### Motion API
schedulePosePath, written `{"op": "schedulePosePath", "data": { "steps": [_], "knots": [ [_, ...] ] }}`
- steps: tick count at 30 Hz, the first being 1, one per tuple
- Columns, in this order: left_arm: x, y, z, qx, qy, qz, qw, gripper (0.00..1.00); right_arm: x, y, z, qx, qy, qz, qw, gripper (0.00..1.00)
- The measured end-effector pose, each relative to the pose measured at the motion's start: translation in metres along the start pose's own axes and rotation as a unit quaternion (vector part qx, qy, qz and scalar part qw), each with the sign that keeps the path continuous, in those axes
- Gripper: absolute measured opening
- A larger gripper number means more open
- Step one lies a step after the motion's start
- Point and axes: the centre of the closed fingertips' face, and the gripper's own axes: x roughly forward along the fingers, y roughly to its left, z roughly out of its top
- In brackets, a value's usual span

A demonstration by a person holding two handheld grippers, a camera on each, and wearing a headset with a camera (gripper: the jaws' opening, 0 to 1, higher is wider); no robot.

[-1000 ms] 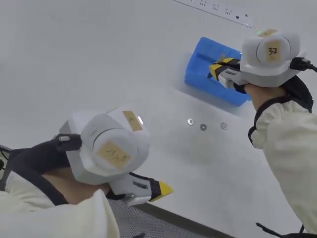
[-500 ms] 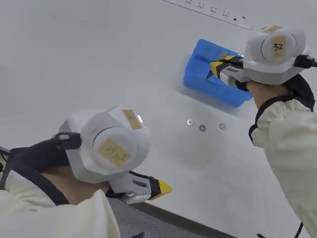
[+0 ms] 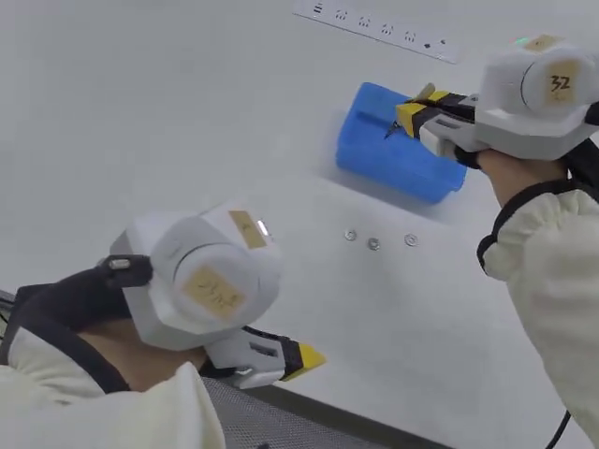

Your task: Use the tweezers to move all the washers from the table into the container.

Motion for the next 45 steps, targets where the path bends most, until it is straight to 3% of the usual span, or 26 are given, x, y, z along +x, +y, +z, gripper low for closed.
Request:
{"op": "schedulePosePath", "data": {
  "steps": [9, 16, 26, 45],
  "knots": [
    [-0.002, -0.005, 0.005, 0.0, -0.006, -0.002, 1.0, 0.97, -0.014, 0.014, 0.006, 0.003, -0.013, 0.002, 0.9999, 0.02],
    [-0.003, -0.005, 0.006, 0.0, -0.007, 0.0, 1.0, 0.97, -0.019, 0.029, 0.001, 0.009, -0.012, 0.012, 0.9998, 0.02],
    [-0.005, -0.007, 0.006, 0.001, -0.008, 0.0, 1.0, 0.97, -0.019, 0.046, -0.017, 0.025, 0.003, 0.025, 0.9994, 0.02],
    [-0.003, -0.008, 0.003, -0.002, -0.004, -0.001, 1.0, 0.97, -0.013, 0.076, -0.065, 0.049, 0.048, 0.053, 0.9962, 0.02]
  ]
}}
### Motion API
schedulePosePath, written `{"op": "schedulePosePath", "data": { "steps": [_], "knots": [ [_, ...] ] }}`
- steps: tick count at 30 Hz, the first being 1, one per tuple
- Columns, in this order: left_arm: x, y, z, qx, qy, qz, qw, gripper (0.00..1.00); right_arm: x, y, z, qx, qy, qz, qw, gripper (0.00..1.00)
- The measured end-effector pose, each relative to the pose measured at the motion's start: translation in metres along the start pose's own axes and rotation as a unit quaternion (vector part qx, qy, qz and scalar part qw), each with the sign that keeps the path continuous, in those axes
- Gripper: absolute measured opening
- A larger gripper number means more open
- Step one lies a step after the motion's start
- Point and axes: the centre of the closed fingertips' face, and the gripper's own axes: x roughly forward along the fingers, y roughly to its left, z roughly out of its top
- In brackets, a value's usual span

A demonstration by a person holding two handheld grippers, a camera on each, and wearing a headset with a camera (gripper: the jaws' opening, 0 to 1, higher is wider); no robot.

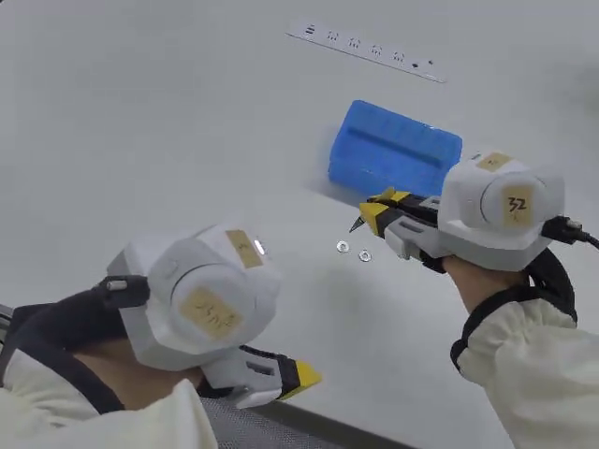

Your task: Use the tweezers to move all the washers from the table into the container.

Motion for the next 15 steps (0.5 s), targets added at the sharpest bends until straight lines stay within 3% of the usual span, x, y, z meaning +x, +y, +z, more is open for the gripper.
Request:
{"op": "schedulePosePath", "data": {
  "steps": [15],
  "knots": [
    [0.0014, 0.0012, -0.0029, -0.007, 0.003, -0.001, 1.0, 0.98, 0.0067, 0.003, -0.0105, -0.003, 0.016, 0.007, 0.9998, 0.02]
  ]
}}
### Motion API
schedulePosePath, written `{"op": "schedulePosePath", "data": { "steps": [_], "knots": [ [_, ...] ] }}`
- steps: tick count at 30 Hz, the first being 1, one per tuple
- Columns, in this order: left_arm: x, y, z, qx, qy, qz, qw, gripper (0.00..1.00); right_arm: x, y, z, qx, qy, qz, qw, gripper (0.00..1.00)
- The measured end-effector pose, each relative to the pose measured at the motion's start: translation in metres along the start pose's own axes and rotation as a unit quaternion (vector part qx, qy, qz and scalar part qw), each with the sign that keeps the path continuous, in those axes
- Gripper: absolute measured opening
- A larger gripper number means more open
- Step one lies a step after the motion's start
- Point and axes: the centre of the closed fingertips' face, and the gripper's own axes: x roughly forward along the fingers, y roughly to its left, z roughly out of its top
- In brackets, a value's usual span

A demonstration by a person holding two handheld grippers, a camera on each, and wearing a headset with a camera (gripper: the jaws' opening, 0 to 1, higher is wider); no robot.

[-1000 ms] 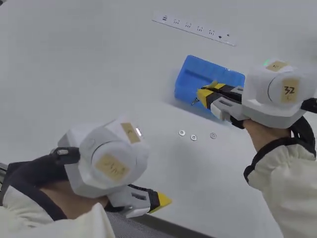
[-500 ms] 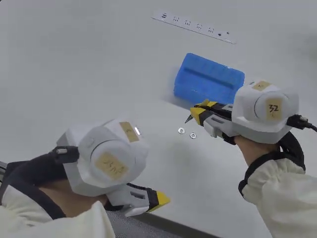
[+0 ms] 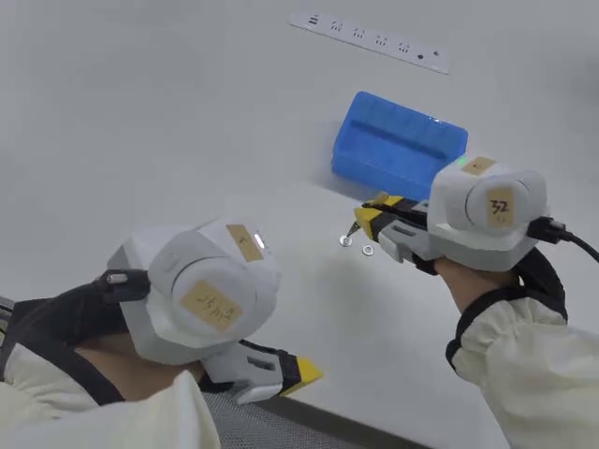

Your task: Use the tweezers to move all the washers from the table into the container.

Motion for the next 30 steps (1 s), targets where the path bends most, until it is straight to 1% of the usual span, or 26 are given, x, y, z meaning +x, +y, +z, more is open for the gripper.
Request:
{"op": "schedulePosePath", "data": {
  "steps": [4, 7, 12, 17, 24, 30],
  "knots": [
    [-0.0005, 0.0005, 0.0004, -0.001, -0.003, 0.001, 1.0, 0.97, 0.0014, 0.0019, -0.0026, 0.003, 0.003, 0.002, 1.0, 0.02],
    [-0.0002, 0.0004, -0.0007, 0.001, 0.0, 0.001, 1.0, 0.97, 0.0027, 0.0028, -0.0047, 0.0, 0.004, 0.001, 1.0, 0.02],
    [0.0, 0.0004, -0.0011, -0.001, -0.001, 0.002, 1.0, 0.97, 0.0031, 0.0015, -0.004, -0.004, 0.003, 0.0, 1.0, 0.02],
    [0.0001, 0.0006, -0.0018, 0.0, 0.0, 0.003, 1.0, 0.97, 0.0033, -0.0015, -0.0048, 0.0, 0.004, -0.003, 1.0, 0.02],
    [0.0006, 0.0002, -0.0026, 0.002, 0.004, 0.002, 1.0, 0.97, 0.0028, -0.0006, -0.0057, 0.0, 0.003, -0.004, 1.0, 0.02],
    [0.0007, -0.0001, -0.0009, 0.005, 0.003, 0.003, 1.0, 0.96, 0.0026, -0.0015, -0.0064, -0.004, 0.005, -0.004, 1.0, 0.01]
  ]
}}
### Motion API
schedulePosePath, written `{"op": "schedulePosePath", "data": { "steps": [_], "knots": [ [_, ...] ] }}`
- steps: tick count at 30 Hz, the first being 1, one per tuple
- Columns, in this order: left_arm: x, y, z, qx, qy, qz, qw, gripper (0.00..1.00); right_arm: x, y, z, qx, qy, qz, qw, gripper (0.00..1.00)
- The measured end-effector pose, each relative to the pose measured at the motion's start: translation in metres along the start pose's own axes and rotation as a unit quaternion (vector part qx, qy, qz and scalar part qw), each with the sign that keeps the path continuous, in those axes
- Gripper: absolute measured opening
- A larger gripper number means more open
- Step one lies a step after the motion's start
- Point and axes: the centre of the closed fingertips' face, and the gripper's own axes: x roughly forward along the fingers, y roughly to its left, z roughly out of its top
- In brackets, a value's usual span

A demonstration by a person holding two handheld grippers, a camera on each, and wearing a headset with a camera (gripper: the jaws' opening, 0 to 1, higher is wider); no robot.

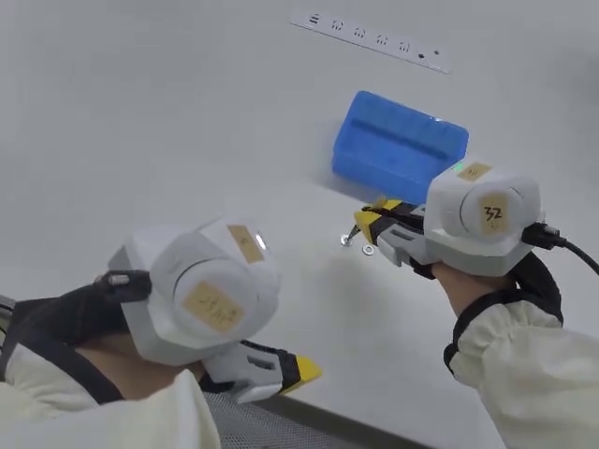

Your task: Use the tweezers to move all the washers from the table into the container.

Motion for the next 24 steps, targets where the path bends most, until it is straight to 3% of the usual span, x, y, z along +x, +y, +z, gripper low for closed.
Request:
{"op": "schedulePosePath", "data": {
  "steps": [15, 24],
  "knots": [
    [-0.006, 0.002, 0.008, 0.01, -0.008, 0.01, 0.9999, 0.96, -0.007, -0.003, 0.0, 0.002, 0.005, -0.007, 1.0, 0.0],
    [-0.009, 0.01, 0.013, 0.019, -0.01, 0.024, 0.9995, 0.96, -0.009, -0.004, 0.009, 0.005, 0.002, -0.005, 1.0, 0.0]
  ]
}}
